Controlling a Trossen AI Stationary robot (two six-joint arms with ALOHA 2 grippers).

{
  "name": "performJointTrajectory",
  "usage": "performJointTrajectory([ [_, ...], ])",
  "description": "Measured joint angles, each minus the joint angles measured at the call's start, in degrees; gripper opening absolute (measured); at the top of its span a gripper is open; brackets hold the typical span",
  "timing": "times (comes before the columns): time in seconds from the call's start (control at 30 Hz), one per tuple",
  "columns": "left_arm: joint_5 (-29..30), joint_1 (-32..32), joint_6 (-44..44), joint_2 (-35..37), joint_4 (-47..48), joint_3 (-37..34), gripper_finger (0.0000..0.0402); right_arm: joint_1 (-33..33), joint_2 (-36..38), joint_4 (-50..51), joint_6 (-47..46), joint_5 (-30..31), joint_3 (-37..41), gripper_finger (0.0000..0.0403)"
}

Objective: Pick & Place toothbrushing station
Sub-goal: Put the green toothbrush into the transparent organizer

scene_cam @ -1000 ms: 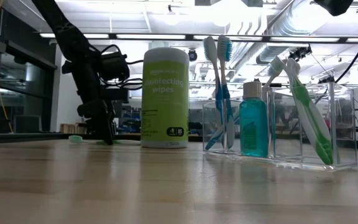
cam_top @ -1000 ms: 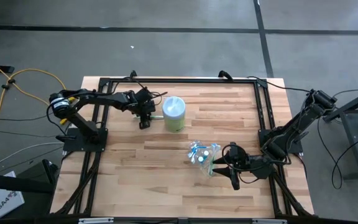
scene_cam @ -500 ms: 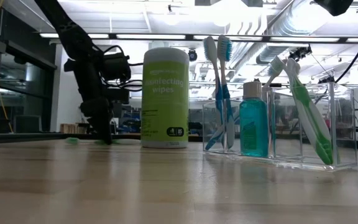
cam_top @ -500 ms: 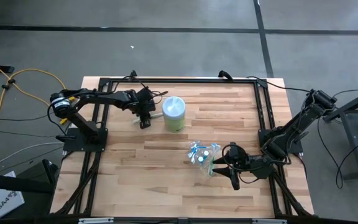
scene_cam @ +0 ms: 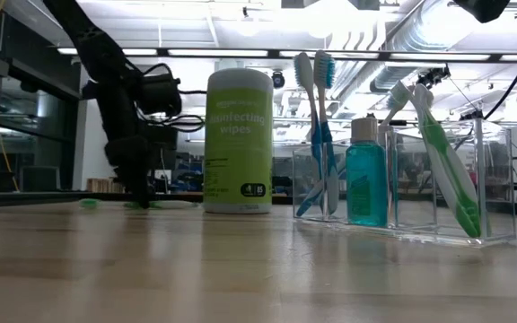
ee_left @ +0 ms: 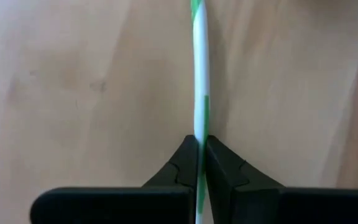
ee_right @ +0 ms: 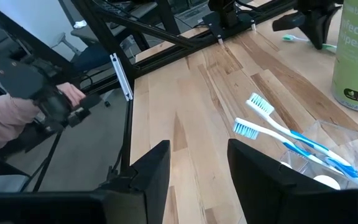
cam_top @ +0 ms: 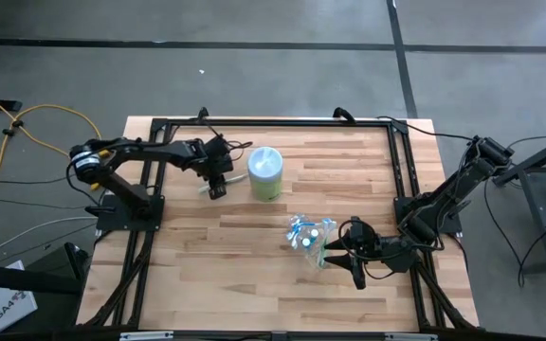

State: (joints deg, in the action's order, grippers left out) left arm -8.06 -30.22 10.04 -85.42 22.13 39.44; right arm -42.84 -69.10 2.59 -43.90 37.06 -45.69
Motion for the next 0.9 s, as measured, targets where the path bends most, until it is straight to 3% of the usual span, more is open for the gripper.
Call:
performJointTrajectory([
  [0.47,3.24,3.04,-1.09,11.31,1.53,0.98,0.0003,0.0,0.0,-0.1,0.14,0.01,0.01,0.0152],
  [0.73,18.92,5.46,0.58,14.43,1.91,4.1,0.0003,0.01,0.0,-0.11,0.2,0.02,0.0,0.0152],
  [0.9,23.48,7.43,1.11,14.77,0.94,7.81,0.0003,0.01,0.0,-0.11,0.22,0.0,0.0,0.0152],
])
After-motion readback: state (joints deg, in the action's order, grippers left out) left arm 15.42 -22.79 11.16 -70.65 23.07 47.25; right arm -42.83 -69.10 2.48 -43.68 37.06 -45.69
